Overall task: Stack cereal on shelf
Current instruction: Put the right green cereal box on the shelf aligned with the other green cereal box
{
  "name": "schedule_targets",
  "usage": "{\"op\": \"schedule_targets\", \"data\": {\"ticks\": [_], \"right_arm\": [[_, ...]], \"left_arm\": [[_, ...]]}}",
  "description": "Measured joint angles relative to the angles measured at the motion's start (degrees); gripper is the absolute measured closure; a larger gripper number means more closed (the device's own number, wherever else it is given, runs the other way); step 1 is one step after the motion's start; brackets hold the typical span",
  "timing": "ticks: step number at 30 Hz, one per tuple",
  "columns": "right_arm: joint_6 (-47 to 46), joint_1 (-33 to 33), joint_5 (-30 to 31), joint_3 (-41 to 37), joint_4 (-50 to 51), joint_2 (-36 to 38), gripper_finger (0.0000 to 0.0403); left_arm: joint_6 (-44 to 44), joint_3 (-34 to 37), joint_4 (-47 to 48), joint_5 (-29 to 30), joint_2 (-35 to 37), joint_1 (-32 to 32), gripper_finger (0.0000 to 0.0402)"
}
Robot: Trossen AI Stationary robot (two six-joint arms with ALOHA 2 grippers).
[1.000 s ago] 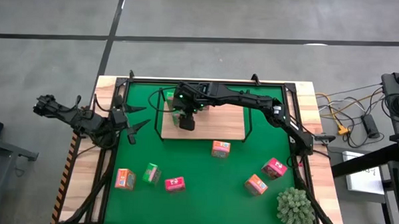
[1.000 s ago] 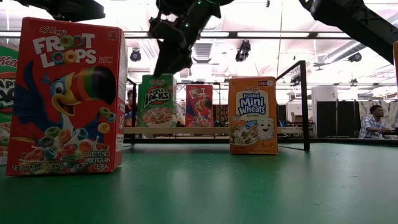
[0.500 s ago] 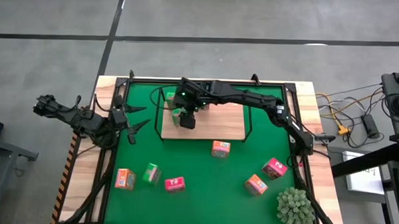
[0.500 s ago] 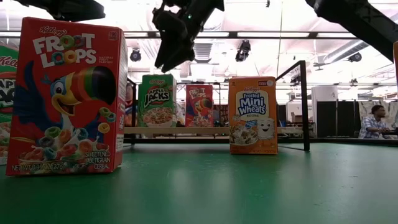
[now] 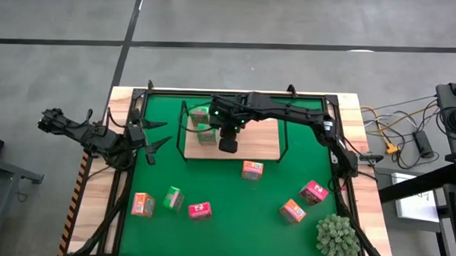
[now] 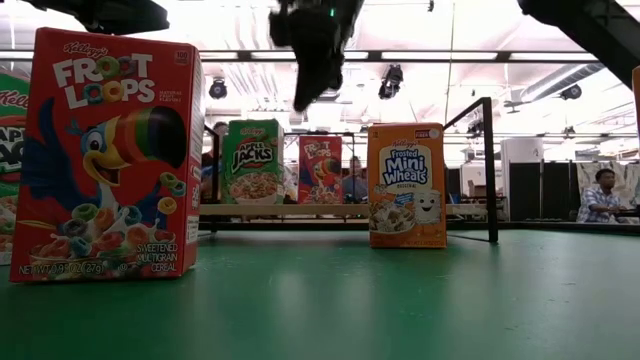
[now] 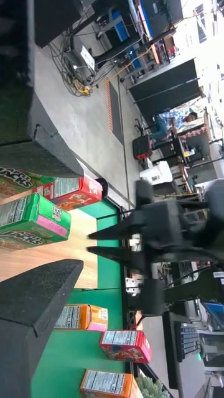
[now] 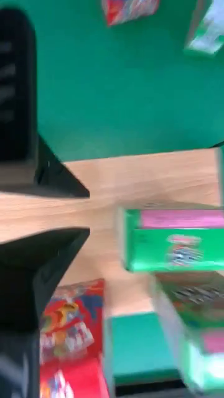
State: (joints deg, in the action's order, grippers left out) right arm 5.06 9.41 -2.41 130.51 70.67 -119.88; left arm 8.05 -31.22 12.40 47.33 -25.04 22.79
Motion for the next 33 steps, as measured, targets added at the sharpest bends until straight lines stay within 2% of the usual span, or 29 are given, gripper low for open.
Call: {"op": "schedule_targets", "data": {"ticks": [3, 9, 14, 21, 27, 29, 33], "right_arm": [[0.0, 0.0, 2.6, -5.3, -5.9, -0.2, 0.0386], [1.0, 0.1, 2.4, -11.0, -14.3, -0.2, 0.039], [1.6, 0.1, 2.5, -11.8, -20.1, -0.2, 0.039], [2.8, 0.4, 6.5, -11.8, -23.2, -0.2, 0.039], [2.6, 0.4, 6.5, -11.8, -21.1, -0.1, 0.039], [1.8, 0.1, 5.8, -11.8, -19.0, 0.0, 0.039], [1.6, -0.8, -1.7, -12.2, -17.5, 0.1, 0.039]], "left_arm": [[0.0, 0.0, 0.0, 0.0, 0.0, 0.0, 0.0192], [0.0, 0.0, 0.0, 0.0, 0.0, 0.0, 0.0192], [0.0, 0.0, 0.0, 0.0, 0.0, 0.0, 0.0192], [0.0, 0.0, 0.0, 0.0, 0.0, 0.0, 0.0192], [0.0, 0.0, 0.0, 0.0, 0.0, 0.0, 0.0192], [0.0, 0.0, 0.0, 0.0, 0.0, 0.0, 0.0192], [0.0, 0.0, 0.0, 0.0, 0.0, 0.0, 0.0192]]}}
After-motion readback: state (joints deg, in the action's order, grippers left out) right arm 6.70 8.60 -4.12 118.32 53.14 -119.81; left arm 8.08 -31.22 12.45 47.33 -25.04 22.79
